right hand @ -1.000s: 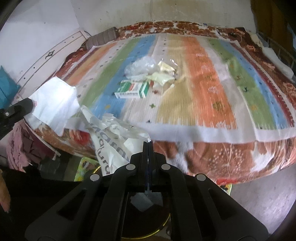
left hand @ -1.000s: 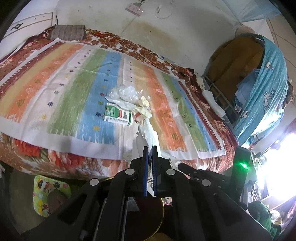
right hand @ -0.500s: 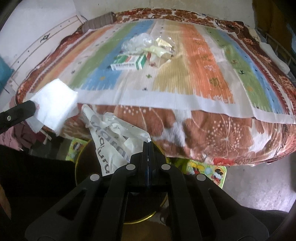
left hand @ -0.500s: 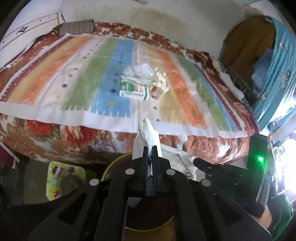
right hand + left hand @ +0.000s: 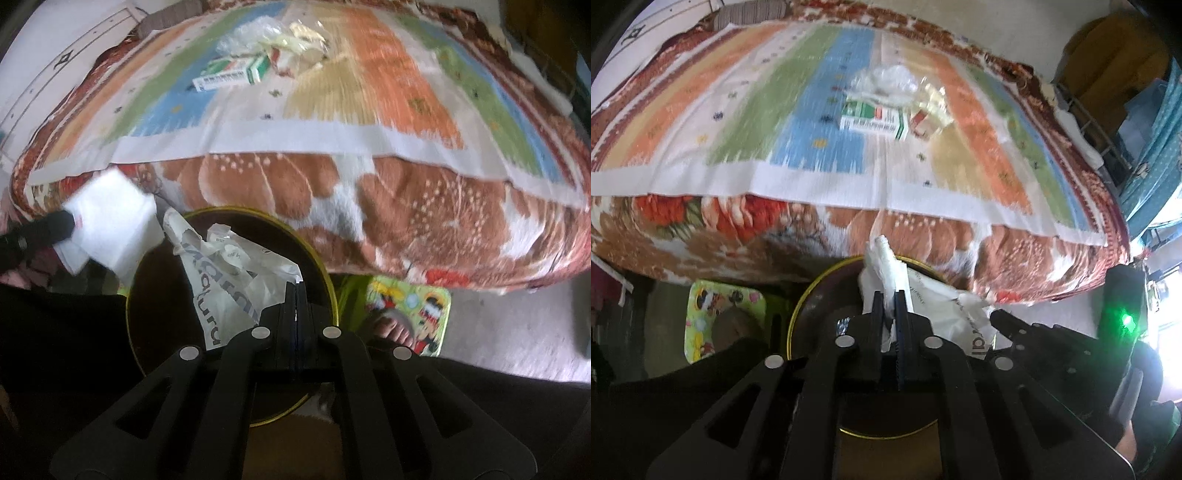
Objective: Collect trash
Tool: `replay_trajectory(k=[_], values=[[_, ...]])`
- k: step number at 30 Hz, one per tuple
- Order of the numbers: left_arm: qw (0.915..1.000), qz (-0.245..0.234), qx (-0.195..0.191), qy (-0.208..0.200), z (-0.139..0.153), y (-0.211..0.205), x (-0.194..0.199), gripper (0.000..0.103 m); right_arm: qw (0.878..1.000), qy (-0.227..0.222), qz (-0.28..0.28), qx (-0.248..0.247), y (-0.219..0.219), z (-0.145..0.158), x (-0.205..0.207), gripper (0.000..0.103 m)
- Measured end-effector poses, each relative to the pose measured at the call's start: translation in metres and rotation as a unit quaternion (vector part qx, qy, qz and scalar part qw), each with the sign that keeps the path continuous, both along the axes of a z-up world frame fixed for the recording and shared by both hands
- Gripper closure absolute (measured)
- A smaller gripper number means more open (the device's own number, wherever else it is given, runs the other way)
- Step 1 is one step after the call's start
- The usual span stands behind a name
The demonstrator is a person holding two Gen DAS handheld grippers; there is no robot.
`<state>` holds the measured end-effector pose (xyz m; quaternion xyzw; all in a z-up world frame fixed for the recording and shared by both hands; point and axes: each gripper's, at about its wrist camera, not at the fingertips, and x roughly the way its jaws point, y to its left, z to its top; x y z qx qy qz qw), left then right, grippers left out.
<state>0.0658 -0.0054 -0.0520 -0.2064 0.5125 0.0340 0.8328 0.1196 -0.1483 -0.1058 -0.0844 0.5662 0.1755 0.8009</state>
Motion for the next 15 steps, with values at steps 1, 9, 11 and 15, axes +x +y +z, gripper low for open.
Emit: replay_trajectory(k=[1,9,11,15], values=[[1.0000,-0.003,-0.003,0.005,-0.003,0.000,0.002,0.066,1.000,0.013,-0.002,0.008,-0.001,-0.002,0.002,0.095],[0.9997,0.014,-0.014,-0.012,0.004,0.006,0.006,0.038,0.999,0.020,-0.003,0.039,0.001,0.000,0.002,0.058],[0.9996,0.019,-0.008,-0.019,0.006,0.007,0.005,0.035,0.998,0.027,-0.007,0.059,-0.001,0.002,0.004,0.052],[0.9987,0.041,-0.018,-0.023,0.010,0.018,0.005,0.029,0.996,0.016,-0.009,0.084,-0.002,0.013,0.006,0.048]])
